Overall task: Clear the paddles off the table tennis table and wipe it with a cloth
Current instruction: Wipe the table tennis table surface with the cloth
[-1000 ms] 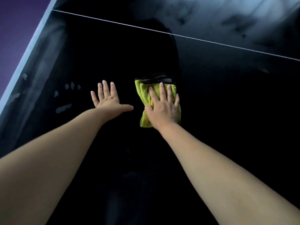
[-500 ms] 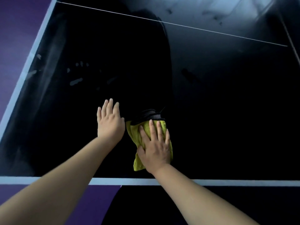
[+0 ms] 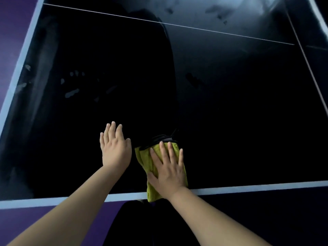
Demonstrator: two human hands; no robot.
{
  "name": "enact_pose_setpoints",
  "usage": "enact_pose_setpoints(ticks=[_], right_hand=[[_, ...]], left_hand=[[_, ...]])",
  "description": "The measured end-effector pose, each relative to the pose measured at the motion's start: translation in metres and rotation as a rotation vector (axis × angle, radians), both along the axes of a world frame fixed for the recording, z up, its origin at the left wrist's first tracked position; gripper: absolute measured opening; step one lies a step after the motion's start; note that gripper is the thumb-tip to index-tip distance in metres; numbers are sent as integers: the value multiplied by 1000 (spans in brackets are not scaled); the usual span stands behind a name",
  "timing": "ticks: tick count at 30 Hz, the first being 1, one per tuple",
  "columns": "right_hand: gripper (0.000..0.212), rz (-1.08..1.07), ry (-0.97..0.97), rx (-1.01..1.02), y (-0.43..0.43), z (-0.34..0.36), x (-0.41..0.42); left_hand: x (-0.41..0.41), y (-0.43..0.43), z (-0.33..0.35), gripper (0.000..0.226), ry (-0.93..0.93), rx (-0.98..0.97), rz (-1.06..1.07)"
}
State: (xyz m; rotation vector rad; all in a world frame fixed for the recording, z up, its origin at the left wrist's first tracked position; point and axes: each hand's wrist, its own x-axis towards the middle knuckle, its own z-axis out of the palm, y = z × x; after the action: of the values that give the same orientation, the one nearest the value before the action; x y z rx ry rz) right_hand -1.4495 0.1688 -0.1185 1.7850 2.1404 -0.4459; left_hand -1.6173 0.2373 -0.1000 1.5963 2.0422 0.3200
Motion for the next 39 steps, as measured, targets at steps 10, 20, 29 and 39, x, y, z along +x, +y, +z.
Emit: enact_pose_setpoints(ticks=[10,20,29,39], right_hand=[[75,-146,46,146,203,-9,36],[68,-133,42,244,414,-21,81],[69,-132,70,267,565,-21,83],[64,-54,96,216,588,-22,96]], left_hand=[[69,103,-21,58,41,137,-76],[121,213,-46,51,203,141,85],[125,225,-53,55,280,113,111],[129,224,-55,54,343,113,125]])
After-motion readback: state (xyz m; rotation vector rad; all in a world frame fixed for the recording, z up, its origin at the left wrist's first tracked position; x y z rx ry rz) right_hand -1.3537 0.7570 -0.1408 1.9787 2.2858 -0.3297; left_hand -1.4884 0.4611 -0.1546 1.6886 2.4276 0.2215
